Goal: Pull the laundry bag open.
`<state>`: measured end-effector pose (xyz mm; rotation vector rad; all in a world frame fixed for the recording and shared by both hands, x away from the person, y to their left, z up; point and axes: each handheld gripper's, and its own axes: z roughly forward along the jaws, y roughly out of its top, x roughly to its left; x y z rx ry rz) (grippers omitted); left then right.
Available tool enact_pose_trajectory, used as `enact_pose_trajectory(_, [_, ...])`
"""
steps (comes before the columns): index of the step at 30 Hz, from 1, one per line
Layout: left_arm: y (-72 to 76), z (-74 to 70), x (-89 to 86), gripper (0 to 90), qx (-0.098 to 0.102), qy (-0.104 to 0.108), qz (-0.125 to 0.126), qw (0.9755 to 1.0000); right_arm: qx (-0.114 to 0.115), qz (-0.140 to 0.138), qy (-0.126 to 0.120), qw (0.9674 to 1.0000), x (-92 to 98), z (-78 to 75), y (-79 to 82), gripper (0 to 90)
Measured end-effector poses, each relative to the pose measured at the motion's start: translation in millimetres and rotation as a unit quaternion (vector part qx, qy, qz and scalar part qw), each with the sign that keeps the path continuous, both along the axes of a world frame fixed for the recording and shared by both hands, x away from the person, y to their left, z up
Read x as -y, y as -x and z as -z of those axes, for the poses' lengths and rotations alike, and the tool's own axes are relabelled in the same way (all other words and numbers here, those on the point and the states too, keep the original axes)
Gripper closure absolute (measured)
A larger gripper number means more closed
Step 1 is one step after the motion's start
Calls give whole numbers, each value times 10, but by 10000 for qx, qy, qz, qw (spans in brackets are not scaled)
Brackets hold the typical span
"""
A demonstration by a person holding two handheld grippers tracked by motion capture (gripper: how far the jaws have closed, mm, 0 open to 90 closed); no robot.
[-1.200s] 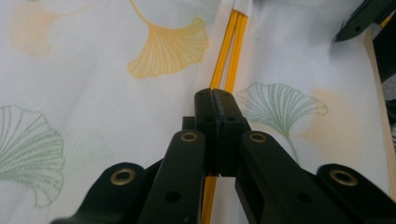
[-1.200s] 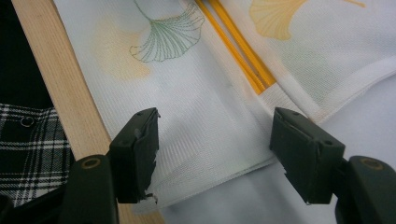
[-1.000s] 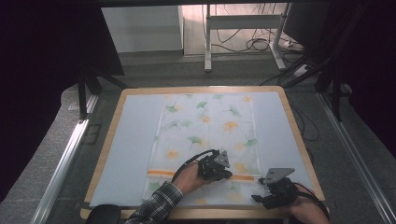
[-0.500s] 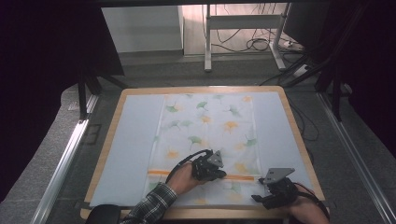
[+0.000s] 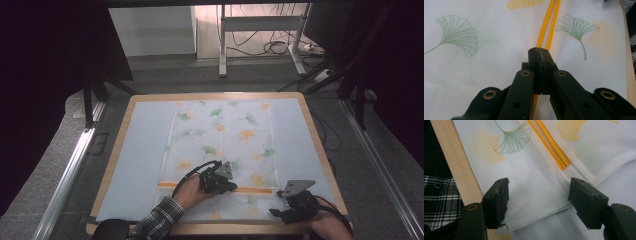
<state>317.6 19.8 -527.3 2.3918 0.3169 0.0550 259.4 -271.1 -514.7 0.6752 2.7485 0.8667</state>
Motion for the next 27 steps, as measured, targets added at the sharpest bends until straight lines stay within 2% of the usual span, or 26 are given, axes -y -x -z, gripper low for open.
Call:
enact_pose_trajectory(17, [42,11,-165,898,103,-20,-44,9999,0,4,5,10000,-2,-1,1,325])
enact_pose_trajectory(27, [62,24,-258,897,84,32,-144,9999,-2,8,6,10000,-3,-1,2,325])
